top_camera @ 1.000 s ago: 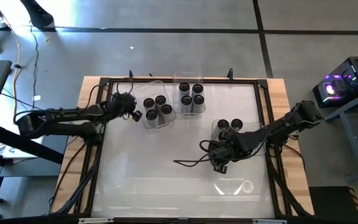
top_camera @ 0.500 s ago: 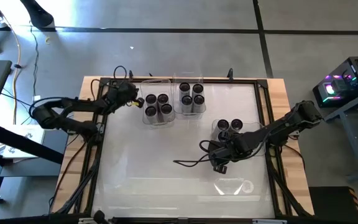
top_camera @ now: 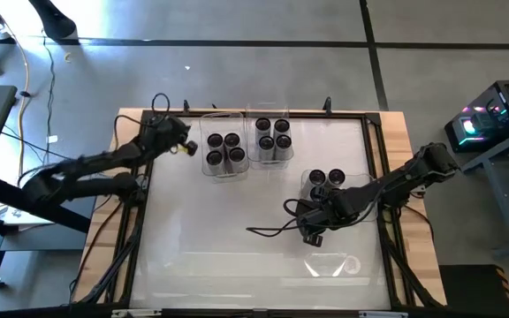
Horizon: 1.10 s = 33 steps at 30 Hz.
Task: Sort soda cans
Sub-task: Move the bottom left transparent bin to the top left of the table
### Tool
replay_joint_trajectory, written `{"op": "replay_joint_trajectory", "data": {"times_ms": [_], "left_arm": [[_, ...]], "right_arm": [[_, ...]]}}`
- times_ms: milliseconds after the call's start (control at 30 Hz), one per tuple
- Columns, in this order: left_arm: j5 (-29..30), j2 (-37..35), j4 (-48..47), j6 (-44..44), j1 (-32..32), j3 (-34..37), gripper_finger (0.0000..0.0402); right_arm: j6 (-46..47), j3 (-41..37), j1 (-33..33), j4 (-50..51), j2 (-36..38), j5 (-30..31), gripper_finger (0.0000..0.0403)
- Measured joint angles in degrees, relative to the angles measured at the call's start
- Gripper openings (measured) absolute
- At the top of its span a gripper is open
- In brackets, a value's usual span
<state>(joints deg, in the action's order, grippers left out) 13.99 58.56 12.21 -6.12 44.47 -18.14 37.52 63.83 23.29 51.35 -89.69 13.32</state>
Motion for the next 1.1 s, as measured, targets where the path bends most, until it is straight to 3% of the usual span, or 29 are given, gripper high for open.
{"op": "replay_joint_trajectory", "data": {"times_ms": [133,267,467,633,800,1100], "left_arm": [[0.8,-12.2,-18.0,3.5,-7.5,0.0,0.0000],[4.0,-22.8,-34.7,13.5,-19.2,0.2,0.0000],[5.0,-30.5,-39.3,33.6,-38.3,0.8,0.0000],[7.2,-27.9,-39.7,44.6,-50.9,0.8,0.0000],[11.2,-20.9,-37.8,52.9,-60.0,0.8,0.0000],[19.3,-2.2,-19.6,54.4,-63.2,0.8,0.0000]], "right_arm": [[0.0,0.0,0.0,0.0,0.0,0.0,0.0003],[-0.1,0.0,0.0,0.0,0.0,0.1,0.0003],[-0.5,0.0,0.0,-0.1,0.0,0.2,0.0003],[-1.6,0.0,0.0,-0.2,0.0,0.2,0.0003],[-1.6,0.0,0.0,-0.2,0.0,0.5,0.0003],[-2.0,0.0,0.0,-0.2,0.0,1.3,0.0003]]}}
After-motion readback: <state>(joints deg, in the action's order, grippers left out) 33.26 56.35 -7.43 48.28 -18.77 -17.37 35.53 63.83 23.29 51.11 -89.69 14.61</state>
